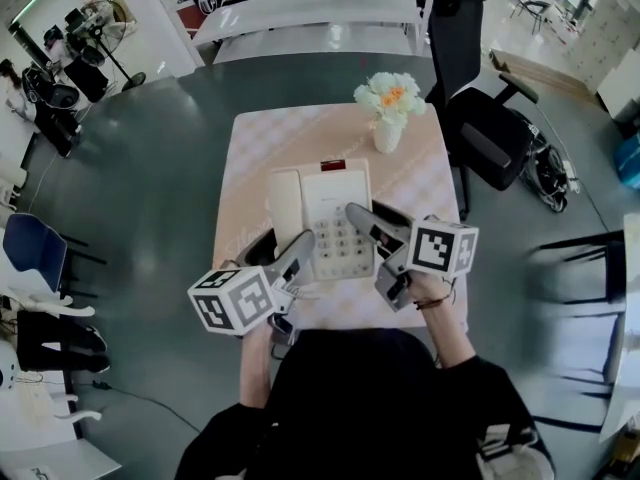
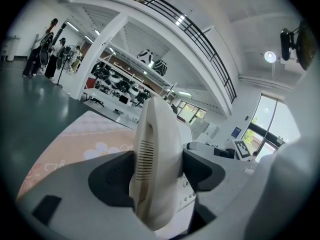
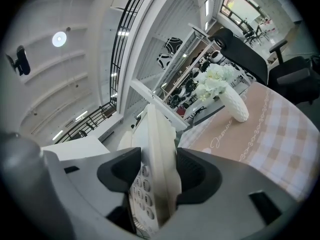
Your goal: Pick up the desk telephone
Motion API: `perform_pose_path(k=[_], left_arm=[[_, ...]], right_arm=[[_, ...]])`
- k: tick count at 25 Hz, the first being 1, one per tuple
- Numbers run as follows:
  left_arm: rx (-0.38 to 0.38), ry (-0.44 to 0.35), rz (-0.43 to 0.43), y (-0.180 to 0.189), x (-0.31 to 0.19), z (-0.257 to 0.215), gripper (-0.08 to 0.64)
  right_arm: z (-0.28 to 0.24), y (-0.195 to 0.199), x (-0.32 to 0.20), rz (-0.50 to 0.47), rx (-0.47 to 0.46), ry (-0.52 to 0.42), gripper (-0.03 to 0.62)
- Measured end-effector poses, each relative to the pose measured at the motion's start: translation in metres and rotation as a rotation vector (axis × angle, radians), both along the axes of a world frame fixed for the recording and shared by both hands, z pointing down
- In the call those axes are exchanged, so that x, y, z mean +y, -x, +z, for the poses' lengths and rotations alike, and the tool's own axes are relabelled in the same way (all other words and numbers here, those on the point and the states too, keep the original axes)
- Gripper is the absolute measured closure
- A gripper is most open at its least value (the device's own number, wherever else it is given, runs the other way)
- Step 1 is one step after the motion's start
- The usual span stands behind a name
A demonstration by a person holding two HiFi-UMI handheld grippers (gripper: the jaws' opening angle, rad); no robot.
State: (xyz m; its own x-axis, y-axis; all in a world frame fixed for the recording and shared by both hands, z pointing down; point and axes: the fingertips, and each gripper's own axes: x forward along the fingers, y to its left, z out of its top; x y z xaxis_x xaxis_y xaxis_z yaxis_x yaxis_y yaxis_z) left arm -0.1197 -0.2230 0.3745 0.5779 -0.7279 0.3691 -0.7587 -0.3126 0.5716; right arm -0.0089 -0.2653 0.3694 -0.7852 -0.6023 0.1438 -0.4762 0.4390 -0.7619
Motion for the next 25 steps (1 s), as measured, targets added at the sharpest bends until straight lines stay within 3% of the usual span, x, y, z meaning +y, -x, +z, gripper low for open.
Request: perform_pose_path(k=[3, 6, 11, 25], left_arm=[[-0.006, -0.009, -0.004, -0.0007, 0.0006, -0.0032, 0.259], [-0.01, -0.014, -0.006, -0.0005, 0.0002, -0.0033, 0.259], [-0.009, -0.013, -0.011, 0.0003, 0.0004, -0.0049, 0.259], [-0.013, -0.009, -0.005, -0.0019, 0.0056, -0.0072, 0.259]], right_arm=[[0.0022, -0.0062, 0.001, 0.026, 0.026, 0.022, 0.383], [-0.0034, -0.0001, 0.0003, -0.002, -0.012, -0.013, 0.383], [0.0032, -0.0071, 0.0011, 0.031, 0.035, 0.029, 0.383], [-0.0052, -0.0034, 0.0065, 0.01, -0.016, -0.002, 0.383]])
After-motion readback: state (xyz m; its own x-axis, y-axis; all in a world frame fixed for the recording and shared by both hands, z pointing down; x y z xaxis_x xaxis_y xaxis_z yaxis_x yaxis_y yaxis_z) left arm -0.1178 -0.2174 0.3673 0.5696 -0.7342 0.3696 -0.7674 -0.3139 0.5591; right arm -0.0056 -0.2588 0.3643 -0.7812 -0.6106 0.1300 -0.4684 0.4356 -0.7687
